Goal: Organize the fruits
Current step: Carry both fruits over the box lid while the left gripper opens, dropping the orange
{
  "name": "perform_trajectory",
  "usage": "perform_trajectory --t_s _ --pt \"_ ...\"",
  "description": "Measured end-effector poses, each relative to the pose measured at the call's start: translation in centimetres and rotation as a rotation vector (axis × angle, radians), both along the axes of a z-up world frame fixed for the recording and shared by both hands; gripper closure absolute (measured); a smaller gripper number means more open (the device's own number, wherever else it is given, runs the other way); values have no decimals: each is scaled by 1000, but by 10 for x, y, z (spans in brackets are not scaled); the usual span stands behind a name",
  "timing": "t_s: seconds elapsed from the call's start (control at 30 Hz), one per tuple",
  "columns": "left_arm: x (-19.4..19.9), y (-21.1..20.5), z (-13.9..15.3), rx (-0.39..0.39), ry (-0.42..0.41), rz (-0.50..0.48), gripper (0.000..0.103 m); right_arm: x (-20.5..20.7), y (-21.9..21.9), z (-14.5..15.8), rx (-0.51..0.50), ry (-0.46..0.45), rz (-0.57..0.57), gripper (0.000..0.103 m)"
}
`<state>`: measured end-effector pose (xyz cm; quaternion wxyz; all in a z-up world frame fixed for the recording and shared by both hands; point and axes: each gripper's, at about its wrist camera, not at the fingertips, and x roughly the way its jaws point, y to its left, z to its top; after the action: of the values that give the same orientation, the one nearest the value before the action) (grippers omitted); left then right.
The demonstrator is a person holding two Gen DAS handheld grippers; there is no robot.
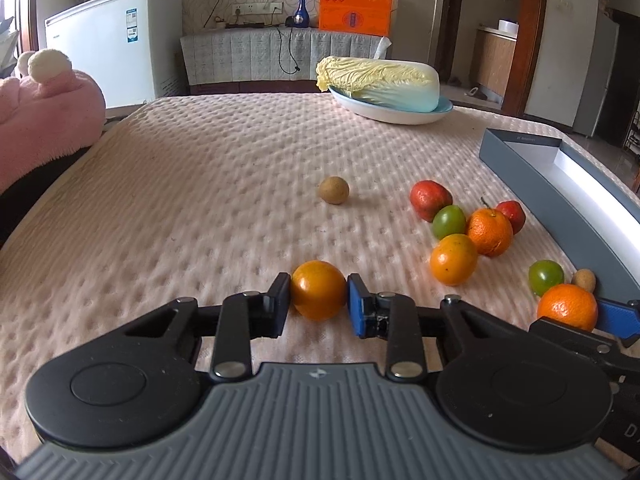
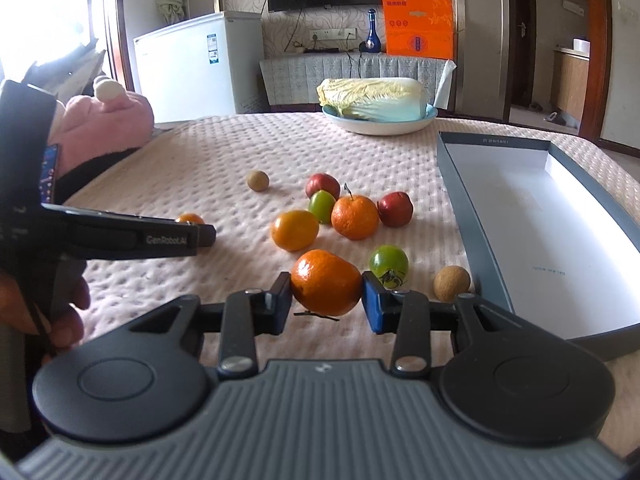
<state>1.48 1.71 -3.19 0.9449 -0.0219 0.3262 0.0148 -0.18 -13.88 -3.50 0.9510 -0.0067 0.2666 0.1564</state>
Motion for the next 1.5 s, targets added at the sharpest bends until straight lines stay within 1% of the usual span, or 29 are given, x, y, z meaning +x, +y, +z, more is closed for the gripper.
perform_trajectory --t_s 0.2,0.3,0.5,0.57,0.6,0.7,0.77,0.83,1.1,1.23,1.33,1.5 --pt "-3 -8 10 6 -8 2 68 -7 -6 18 9 -46 37 63" --pt "-2 -16 17 5 -28 -6 68 -10 -10 33 -28 -95 94 63" --pt "2 -42 27 5 -46 -42 68 -9 -24 57 -115 -151 176 63" --pt "3 -51 29 6 -51 -54 68 -10 -34 58 -106 -156 160 63" --pt "3 -54 31 9 -53 -59 68 -11 -40 56 -82 -148 139 63" --pt "3 -64 33 19 -58 -72 68 -8 -57 49 -1 -73 68 62" --pt "3 -69 34 25 -59 -78 68 -11 -66 53 38 -85 60 63" --pt "4 -73 35 23 -62 -83 68 -16 -72 56 33 -106 58 63" --pt "6 -94 38 36 -71 -123 68 -20 -96 55 -5 -94 -4 63" --pt "8 -109 38 41 -79 -160 68 -16 -112 52 -32 -68 -82 62" --pt "10 -122 37 37 -80 -188 68 -14 -126 48 -31 -41 -131 62" --pt "17 -145 38 29 -105 -239 68 -12 -135 45 -32 -29 -158 62"
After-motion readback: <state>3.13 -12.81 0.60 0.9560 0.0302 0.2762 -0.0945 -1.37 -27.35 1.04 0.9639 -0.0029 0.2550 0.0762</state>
